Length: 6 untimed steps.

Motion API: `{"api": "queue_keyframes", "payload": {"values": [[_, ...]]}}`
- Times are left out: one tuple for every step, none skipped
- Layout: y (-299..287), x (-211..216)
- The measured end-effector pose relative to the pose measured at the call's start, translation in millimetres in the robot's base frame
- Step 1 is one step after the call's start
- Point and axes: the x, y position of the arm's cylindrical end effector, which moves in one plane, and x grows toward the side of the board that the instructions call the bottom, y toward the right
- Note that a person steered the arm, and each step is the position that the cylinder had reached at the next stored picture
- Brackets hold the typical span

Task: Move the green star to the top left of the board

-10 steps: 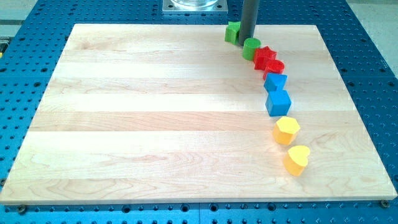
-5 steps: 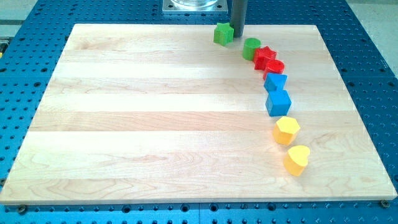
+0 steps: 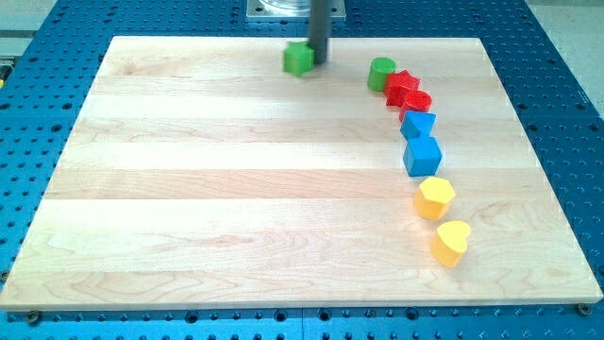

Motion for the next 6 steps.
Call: {"api": "queue_keyframes", "payload": {"values": [[-11,2],[19,9],[-33,18],[-144,18],[-173,22],[-164,73]]}}
